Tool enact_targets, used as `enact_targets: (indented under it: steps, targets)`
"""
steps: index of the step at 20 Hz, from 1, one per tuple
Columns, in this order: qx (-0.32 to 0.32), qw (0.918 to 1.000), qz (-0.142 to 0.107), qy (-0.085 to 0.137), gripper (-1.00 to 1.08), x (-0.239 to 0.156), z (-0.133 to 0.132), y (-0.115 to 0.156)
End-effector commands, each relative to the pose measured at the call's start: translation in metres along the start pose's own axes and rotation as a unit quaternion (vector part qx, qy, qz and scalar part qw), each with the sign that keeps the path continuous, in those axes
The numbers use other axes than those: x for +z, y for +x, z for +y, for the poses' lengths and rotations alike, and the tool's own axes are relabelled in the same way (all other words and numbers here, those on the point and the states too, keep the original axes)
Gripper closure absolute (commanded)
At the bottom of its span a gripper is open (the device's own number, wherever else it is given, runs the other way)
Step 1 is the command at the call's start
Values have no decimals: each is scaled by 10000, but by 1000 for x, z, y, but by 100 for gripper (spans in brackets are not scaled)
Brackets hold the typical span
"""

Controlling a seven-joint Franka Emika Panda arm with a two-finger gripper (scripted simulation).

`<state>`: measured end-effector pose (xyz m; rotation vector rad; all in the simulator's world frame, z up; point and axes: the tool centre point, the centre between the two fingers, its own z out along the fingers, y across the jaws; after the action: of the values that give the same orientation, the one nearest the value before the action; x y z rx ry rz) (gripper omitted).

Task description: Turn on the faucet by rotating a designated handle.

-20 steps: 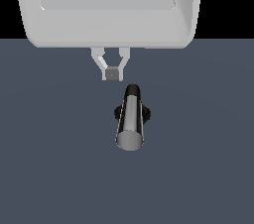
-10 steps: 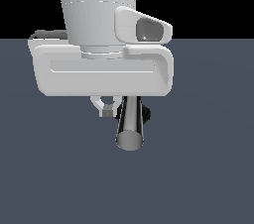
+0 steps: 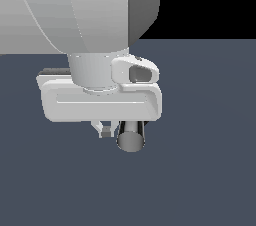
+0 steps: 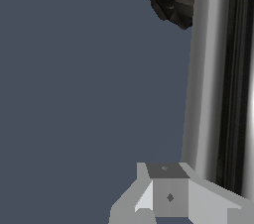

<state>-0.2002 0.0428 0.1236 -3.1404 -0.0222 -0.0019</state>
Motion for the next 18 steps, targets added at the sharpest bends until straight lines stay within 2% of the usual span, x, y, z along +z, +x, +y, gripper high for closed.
enact_targets:
  steps: [1,15,18]
  targets:
    - [-13,10000,0,1,108,9,-2,2]
    - [-32,10000,-6,-3,108,22,-4,5]
    - [-32,10000,-6,-3,108,22,10,6]
